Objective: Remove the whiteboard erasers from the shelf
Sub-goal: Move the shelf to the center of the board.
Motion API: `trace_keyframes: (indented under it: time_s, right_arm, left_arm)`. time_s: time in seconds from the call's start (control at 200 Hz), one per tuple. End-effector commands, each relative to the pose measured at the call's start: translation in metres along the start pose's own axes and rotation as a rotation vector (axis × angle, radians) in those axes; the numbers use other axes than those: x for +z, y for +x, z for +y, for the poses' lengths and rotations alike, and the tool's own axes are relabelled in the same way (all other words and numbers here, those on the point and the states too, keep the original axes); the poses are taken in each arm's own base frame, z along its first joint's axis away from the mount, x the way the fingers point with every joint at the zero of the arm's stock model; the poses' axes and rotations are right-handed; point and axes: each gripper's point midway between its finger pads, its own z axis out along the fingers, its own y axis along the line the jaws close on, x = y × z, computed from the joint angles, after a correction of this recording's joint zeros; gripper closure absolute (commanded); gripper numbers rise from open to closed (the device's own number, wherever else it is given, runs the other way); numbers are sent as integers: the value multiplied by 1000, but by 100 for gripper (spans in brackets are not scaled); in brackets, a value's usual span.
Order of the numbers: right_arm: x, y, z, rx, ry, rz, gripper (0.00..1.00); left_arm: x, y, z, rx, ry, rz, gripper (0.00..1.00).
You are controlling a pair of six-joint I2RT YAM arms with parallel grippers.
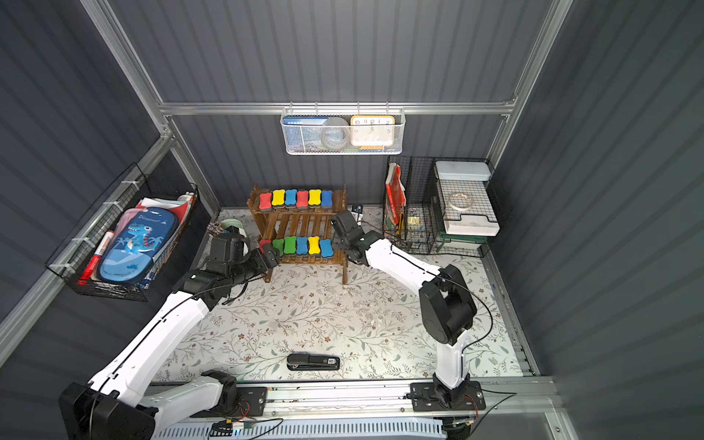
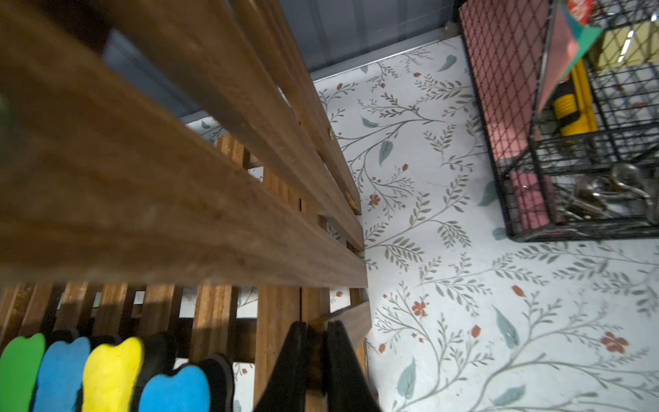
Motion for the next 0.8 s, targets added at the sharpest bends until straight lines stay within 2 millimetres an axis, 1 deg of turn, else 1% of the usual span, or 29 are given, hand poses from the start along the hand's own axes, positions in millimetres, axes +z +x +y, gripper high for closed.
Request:
trace_keyframes:
  time_s: [0.0,0.185,0.29,0.355,0.47,0.595,0.69,0.795]
  right_arm:
    - [-15,-14,-21,26,19,-23,100]
    - [-29,-15,-54,24,51,-27,100]
    - [-32,-16,-75,33,81,-28,100]
    - [-33,-18,-85,38,77,-20,100]
    - [-31,-19,-92,20,27,10,100]
    - [-29,-20,-102,7,11,43,100]
    - [-29,-25,-104,-8,-12,51,100]
    - [-25,-26,-108,-18,-18,73,100]
  left_arm:
    - [-4,-5,-10,32,30,7,1]
    - [-5,-2,-13,38,44,24,1]
    - [-6,-1,-13,39,47,25,1]
    - [-7,-1,-13,41,51,27,1]
    - [-7,0,-14,43,56,34,1]
    - [-7,1,-14,49,54,40,1]
    - [-7,1,-14,50,54,40,1]
    - [-6,2,-14,50,56,45,1]
